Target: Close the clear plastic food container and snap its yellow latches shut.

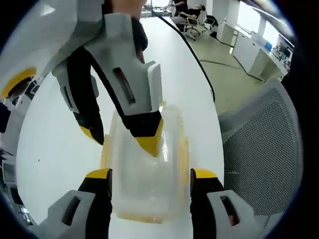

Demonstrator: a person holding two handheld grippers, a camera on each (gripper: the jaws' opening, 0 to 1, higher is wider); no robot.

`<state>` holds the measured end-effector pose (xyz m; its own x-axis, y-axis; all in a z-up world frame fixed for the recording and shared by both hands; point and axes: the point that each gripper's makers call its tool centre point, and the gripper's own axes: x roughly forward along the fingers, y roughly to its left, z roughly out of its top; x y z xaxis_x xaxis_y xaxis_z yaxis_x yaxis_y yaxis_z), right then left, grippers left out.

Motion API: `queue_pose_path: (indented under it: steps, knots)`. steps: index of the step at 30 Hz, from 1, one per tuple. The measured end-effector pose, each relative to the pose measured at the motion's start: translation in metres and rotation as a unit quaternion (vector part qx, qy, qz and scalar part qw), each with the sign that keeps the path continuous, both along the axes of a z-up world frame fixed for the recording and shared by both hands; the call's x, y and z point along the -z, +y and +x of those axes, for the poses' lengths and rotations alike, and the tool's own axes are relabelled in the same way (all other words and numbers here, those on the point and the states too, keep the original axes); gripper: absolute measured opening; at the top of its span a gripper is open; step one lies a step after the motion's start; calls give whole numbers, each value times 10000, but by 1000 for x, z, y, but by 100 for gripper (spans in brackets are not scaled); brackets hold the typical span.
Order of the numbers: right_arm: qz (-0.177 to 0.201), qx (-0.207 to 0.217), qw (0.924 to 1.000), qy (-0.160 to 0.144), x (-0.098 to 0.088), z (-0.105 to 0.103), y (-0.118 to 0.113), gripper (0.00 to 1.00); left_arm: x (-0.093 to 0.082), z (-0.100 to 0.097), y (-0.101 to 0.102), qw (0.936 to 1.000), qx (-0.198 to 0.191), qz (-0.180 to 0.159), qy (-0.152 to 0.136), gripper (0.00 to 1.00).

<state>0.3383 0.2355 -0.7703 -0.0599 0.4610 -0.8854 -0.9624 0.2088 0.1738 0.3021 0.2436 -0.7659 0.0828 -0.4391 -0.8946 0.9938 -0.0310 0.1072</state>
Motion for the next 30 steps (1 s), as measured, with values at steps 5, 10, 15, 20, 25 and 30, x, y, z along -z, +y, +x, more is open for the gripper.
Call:
queue_pose_path:
  steps: [5,10,15,20,25,30]
  knots:
    - [-68,-154,9992,364,4,1,1,52,2,0,0,9997,53,101,-205,63]
    - [-132,-271,9968,745,8,1,3,53,5,1,-1,9987,63,212,-460,65]
    - [-235,-273,9935,1082,11,0,2,53,7,3,-3,9979,-24,270,-586,66]
    - [-351,-330,9916,1201,12,0,2,51,8,3,-3,9972,-98,318,-668,65]
    - [-400,-358,9901,1297,13,0,1,49,10,3,-4,9966,-145,418,-693,65]
    - [-432,-368,9896,1323,13,-1,1,48,10,3,-3,9962,-185,449,-722,64]
